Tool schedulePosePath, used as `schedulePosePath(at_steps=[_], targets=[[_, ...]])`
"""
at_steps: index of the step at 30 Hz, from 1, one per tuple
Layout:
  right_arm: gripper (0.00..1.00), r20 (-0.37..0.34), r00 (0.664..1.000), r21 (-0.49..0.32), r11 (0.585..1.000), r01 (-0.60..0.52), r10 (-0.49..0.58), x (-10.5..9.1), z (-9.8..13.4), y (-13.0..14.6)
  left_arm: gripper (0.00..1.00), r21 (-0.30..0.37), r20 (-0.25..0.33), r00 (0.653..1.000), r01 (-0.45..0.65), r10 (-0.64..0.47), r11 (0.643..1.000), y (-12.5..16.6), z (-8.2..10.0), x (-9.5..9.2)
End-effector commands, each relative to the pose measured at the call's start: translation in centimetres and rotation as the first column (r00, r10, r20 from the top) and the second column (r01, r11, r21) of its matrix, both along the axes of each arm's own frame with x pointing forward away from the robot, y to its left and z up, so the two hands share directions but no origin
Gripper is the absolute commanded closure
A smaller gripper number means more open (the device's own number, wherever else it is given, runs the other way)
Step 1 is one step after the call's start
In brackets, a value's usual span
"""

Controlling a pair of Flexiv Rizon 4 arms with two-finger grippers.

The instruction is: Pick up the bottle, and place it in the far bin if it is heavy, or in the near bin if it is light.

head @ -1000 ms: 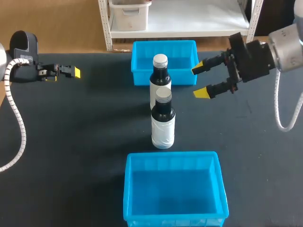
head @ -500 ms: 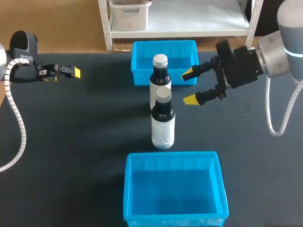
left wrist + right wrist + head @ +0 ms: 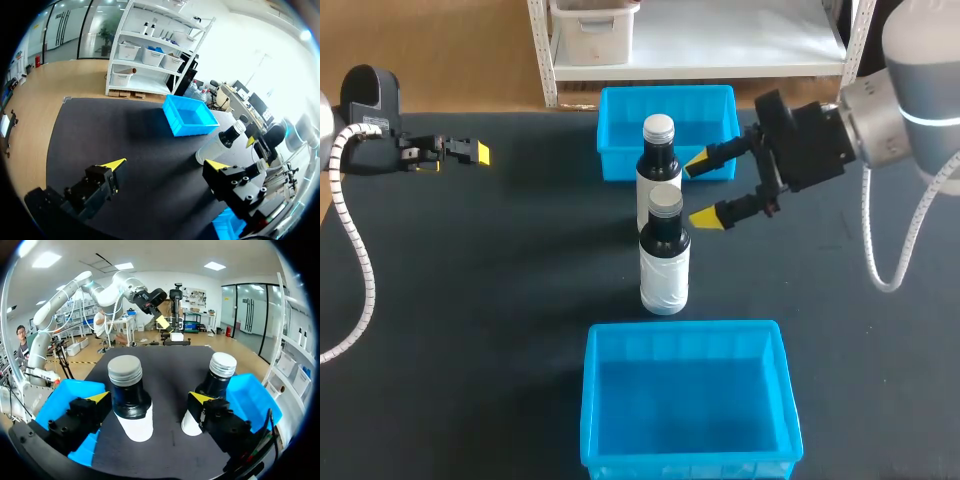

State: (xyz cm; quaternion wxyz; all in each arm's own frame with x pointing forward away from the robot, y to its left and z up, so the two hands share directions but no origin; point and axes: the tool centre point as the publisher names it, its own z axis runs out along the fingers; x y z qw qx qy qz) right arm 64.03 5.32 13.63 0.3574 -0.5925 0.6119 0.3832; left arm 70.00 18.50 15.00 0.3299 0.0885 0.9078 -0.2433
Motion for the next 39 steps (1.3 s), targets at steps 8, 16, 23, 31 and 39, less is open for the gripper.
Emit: schedulePosePath(at_steps=[8,16,23,31,39], targets=[[0.00,-0.003,1.000,0.003,1.000,0.021,-0.021,-1.4,0.0,0.4,0.00,0.000,0.000,1.000,0.000,0.000,1.000,0.0,0.0,0.0],[0.00,0.001,1.000,0.002,1.000,0.031,-0.031,-1.9,-0.2,1.2,0.00,0.000,0.000,1.000,0.000,0.000,1.000,0.0,0.0,0.0],[0.00,0.007,1.000,-0.007,1.000,0.030,-0.030,-2.2,-0.2,1.8,0.00,0.000,0.000,1.000,0.000,0.000,1.000,0.0,0.0,0.0],[0.00,0.008,0.999,-0.019,0.999,0.038,-0.037,-2.7,-0.4,2.4,0.00,0.000,0.000,1.000,0.000,0.000,1.000,0.0,0.0,0.0],[0.00,0.004,1.000,-0.028,0.999,0.025,-0.024,-3.1,-0.7,3.4,0.00,0.000,0.000,1.000,0.000,0.000,1.000,0.0,0.0,0.0]])
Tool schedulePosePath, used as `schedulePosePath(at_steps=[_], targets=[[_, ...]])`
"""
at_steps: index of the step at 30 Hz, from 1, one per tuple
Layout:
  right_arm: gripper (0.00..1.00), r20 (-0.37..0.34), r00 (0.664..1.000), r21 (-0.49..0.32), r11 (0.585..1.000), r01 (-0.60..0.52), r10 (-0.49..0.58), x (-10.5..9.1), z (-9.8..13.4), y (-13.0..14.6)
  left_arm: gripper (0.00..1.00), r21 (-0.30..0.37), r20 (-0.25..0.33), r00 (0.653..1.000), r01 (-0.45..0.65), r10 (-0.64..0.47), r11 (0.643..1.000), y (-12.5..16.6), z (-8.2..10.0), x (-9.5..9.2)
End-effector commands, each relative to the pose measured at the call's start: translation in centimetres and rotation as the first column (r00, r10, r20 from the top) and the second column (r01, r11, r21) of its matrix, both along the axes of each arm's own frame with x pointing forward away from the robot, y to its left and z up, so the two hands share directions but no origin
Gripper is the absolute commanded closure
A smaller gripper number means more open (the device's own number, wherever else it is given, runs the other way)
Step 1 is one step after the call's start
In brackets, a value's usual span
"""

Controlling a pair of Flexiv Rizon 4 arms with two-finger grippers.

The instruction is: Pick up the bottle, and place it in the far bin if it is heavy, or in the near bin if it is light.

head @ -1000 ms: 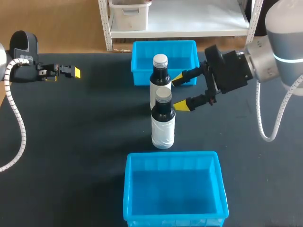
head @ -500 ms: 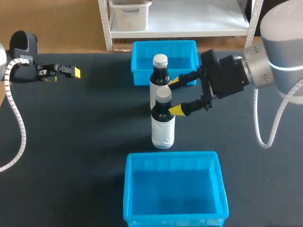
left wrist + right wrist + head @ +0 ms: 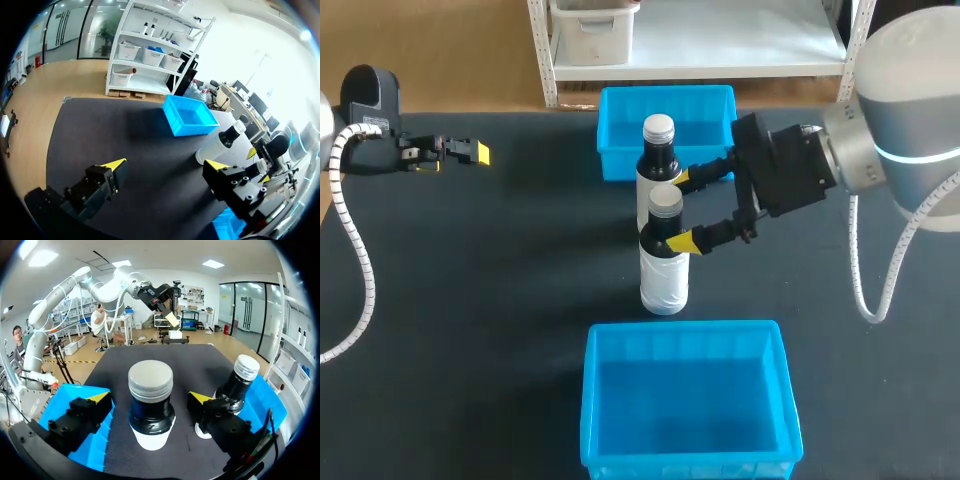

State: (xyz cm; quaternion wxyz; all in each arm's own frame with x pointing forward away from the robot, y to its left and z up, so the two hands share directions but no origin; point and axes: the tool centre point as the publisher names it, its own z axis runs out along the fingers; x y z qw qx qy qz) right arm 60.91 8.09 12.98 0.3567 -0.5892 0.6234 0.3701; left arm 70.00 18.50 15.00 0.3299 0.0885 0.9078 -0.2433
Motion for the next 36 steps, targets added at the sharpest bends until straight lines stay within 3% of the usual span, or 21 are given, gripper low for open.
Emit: schedulePosePath(at_steps=[1,36], targets=[[0.00,0.000,1.000,-0.006,1.000,-0.004,0.004,0.0,-0.1,0.7,0.00,0.000,0.000,1.000,0.000,0.000,1.000,0.0,0.0,0.0],[0.00,-0.005,1.000,-0.055,0.998,0.008,-0.008,-0.4,-0.7,2.0,0.00,0.000,0.000,1.000,0.000,0.000,1.000,0.0,0.0,0.0]])
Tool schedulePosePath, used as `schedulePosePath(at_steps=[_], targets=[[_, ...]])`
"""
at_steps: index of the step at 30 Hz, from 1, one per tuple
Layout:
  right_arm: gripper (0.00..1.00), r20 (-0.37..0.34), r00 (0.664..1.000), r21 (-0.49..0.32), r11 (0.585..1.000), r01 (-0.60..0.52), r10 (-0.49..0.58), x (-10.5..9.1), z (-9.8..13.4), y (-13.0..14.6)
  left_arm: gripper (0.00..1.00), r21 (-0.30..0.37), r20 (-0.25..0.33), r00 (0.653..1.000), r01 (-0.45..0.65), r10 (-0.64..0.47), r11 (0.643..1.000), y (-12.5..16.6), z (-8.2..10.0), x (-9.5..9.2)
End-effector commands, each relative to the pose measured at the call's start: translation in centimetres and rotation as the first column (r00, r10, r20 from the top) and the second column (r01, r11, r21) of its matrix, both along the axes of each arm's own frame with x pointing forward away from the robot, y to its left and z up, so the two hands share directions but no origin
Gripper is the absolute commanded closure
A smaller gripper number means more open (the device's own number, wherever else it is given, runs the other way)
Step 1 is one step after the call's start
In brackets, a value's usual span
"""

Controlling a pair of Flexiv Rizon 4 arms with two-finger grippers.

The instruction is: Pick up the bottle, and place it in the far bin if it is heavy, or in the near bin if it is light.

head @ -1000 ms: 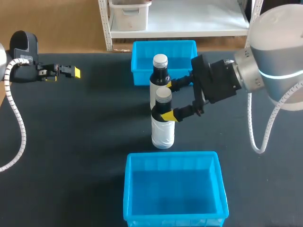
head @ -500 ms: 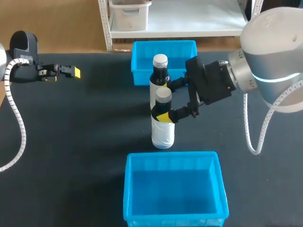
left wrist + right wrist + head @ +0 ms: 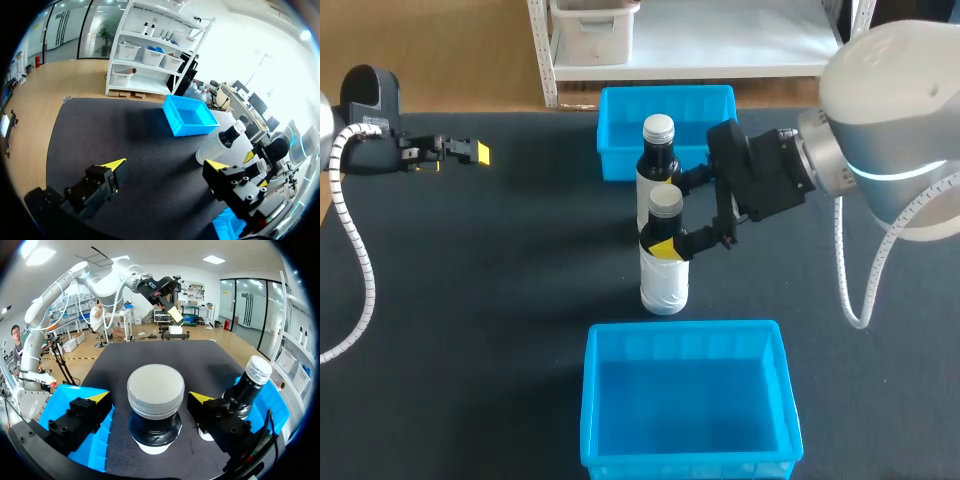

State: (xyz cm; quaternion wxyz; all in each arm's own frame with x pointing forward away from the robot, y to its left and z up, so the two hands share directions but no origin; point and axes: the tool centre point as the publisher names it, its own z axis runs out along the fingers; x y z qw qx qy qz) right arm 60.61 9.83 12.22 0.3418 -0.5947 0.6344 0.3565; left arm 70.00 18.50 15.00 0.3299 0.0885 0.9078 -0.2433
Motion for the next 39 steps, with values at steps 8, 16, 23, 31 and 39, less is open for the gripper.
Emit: schedulePosePath(at_steps=[8,16,23,31,39], targets=[[0.00,-0.003,1.000,-0.002,1.000,-0.003,0.003,-0.05,-0.03,0.37,0.00,0.000,0.000,1.000,0.000,0.000,1.000,0.00,0.00,0.00],[0.00,-0.007,1.000,-0.001,1.000,-0.009,0.009,-0.06,-0.15,0.53,0.00,0.000,0.000,1.000,0.000,0.000,1.000,0.00,0.00,0.00],[0.00,-0.008,1.000,-0.001,1.000,-0.010,0.010,-0.10,-0.20,0.62,0.00,0.000,0.000,1.000,0.000,0.000,1.000,0.00,0.00,0.00],[0.00,-0.011,1.000,0.001,1.000,-0.007,0.007,-0.15,-0.23,0.63,0.00,0.000,0.000,1.000,0.000,0.000,1.000,0.00,0.00,0.00],[0.04,-0.010,1.000,0.002,1.000,-0.008,0.008,-0.17,-0.27,0.64,0.00,0.000,0.000,1.000,0.000,0.000,1.000,0.00,0.00,0.00]])
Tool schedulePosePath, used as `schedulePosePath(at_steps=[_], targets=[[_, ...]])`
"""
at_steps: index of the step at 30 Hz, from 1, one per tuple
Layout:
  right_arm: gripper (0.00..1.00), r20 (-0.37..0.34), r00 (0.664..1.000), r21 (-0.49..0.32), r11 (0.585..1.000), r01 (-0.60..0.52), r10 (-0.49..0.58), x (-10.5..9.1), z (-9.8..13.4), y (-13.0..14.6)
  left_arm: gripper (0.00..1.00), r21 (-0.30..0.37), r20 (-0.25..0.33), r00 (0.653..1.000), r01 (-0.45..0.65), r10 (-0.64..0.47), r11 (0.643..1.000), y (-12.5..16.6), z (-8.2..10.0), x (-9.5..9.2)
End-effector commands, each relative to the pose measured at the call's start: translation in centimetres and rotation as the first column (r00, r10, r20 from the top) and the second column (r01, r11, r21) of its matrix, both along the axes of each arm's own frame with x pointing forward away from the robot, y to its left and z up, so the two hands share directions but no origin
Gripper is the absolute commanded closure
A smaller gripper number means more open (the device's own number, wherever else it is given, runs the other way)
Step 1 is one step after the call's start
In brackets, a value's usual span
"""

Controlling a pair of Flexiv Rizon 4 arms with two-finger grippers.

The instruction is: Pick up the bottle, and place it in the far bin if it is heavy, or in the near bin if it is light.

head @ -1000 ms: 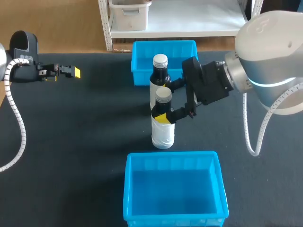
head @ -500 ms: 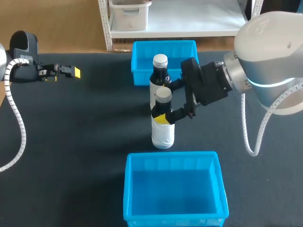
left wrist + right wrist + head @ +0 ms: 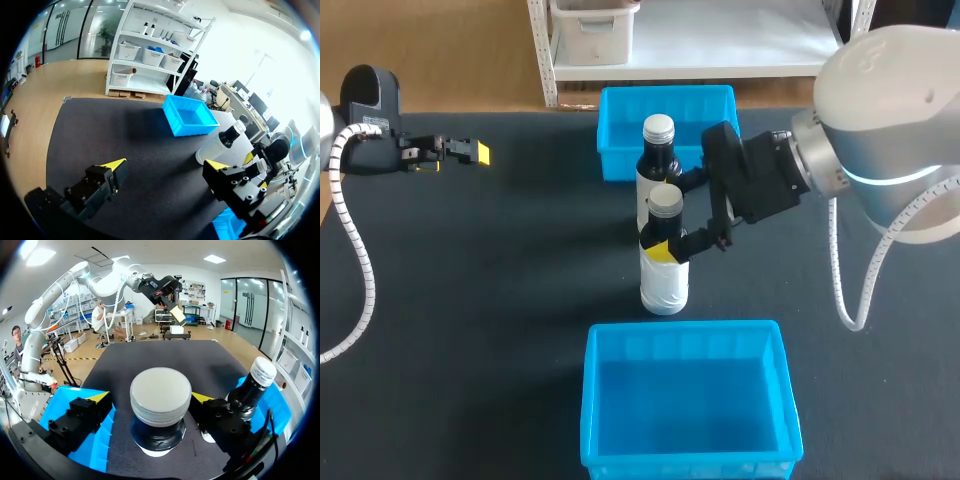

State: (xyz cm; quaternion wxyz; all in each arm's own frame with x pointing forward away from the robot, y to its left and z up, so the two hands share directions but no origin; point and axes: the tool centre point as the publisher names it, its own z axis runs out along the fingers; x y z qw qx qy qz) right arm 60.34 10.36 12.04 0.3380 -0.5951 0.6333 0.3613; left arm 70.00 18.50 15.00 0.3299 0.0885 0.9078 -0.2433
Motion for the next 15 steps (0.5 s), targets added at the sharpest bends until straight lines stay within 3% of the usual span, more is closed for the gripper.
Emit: schedulePosePath(at_steps=[1,2,3,5,11,13,15], targets=[[0.11,-0.001,1.000,0.000,1.000,-0.001,0.001,0.11,-0.10,0.11,0.00,0.000,0.000,1.000,0.000,0.000,1.000,0.00,0.00,0.00],[0.36,-0.001,1.000,0.000,1.000,-0.002,0.002,0.11,-0.10,0.11,0.00,0.000,0.000,1.000,0.000,0.000,1.000,0.00,0.00,0.00],[0.40,-0.001,1.000,0.000,1.000,-0.002,0.002,0.11,-0.11,0.12,0.00,0.000,0.000,1.000,0.000,0.000,1.000,0.00,0.00,0.00],[0.35,-0.001,1.000,0.001,1.000,-0.003,0.003,0.10,-0.12,0.13,0.00,0.000,0.000,1.000,0.000,0.000,1.000,0.00,0.00,0.00],[0.38,-0.003,1.000,0.000,1.000,-0.003,0.003,0.10,-0.15,0.14,0.00,0.000,0.000,1.000,0.000,0.000,1.000,0.00,0.00,0.00],[0.51,-0.002,1.000,0.000,1.000,-0.004,0.004,0.09,-0.16,0.15,0.00,0.000,0.000,1.000,0.000,0.000,1.000,0.00,0.00,0.00],[0.51,-0.003,1.000,0.000,1.000,-0.004,0.004,0.08,-0.17,0.16,0.00,0.000,0.000,1.000,0.000,0.000,1.000,0.00,0.00,0.00]])
